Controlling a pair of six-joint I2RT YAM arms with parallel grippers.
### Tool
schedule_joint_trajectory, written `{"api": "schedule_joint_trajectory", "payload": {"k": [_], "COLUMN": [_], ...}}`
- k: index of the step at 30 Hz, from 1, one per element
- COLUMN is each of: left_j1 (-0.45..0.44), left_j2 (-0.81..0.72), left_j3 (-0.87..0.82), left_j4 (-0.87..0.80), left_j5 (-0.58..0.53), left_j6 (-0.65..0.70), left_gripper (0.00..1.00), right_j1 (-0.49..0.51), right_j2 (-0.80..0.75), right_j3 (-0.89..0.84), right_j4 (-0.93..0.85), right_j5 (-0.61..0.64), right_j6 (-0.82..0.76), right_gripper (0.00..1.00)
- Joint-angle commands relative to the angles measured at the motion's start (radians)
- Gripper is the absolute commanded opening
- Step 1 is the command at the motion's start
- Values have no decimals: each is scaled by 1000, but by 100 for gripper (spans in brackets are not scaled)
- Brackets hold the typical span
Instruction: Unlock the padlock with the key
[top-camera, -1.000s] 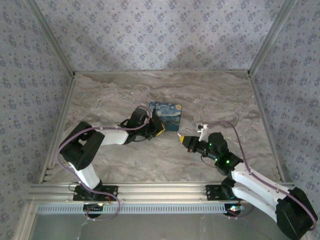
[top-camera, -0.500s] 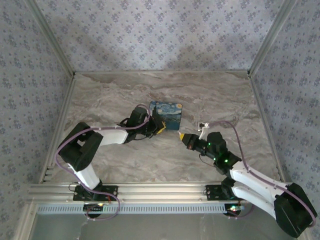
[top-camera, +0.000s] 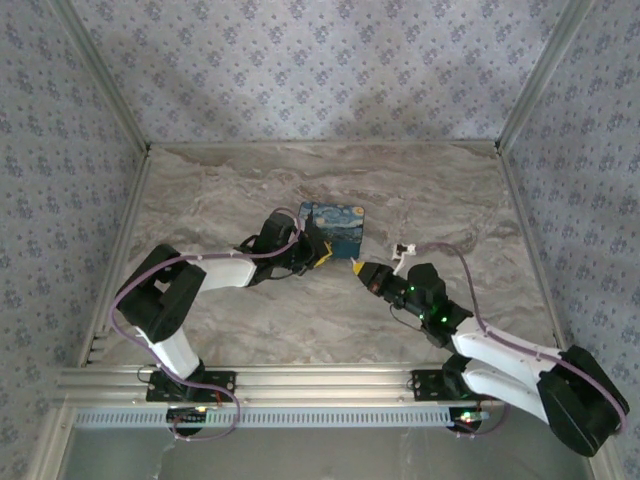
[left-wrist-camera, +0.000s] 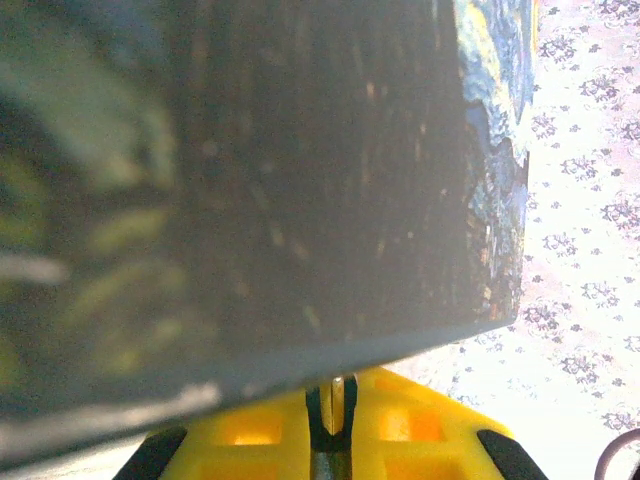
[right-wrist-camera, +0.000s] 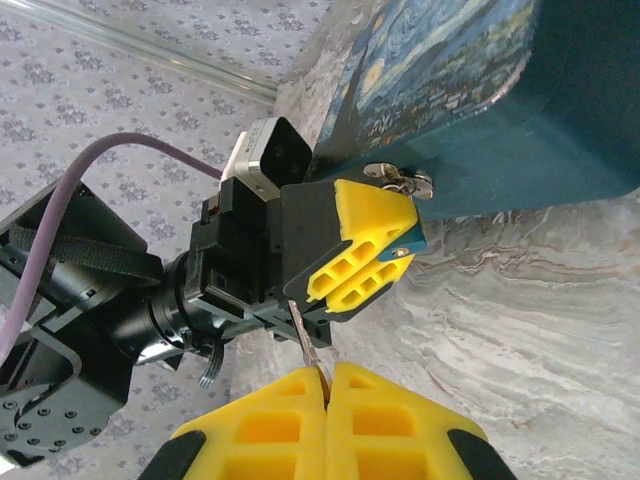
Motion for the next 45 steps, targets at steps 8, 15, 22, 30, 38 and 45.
{"api": "schedule_joint_trajectory", "payload": {"k": [8,15,22,30,38,45], "left_j1": [-11,-11,-11,-11,-11,-11], "left_j2": [-39,-39,-42,-48,-53,-55], "left_j3": [21,0,-9,-19,-35,-41], "left_j4": [51,114,133,154,185,192], "left_j5": [22,23,24,29,28,30], "left_j6": [-22,-40,-45,-54,-65,-66], "left_gripper": [8,8,8,8,8,8], "right_j1": [29,36,38,35,44,59], "right_j2": [191,287,357,393,564,634], "right_j3": [-6,-8,-21,-16,-11,3], "right_j4": [283,370,439,456,642,728], "right_j5": [25,8,-11,-40,-53,-35], "right_j6": [278,352,374,368,410,423], "right_gripper": [0,0,0,0,0,0]}}
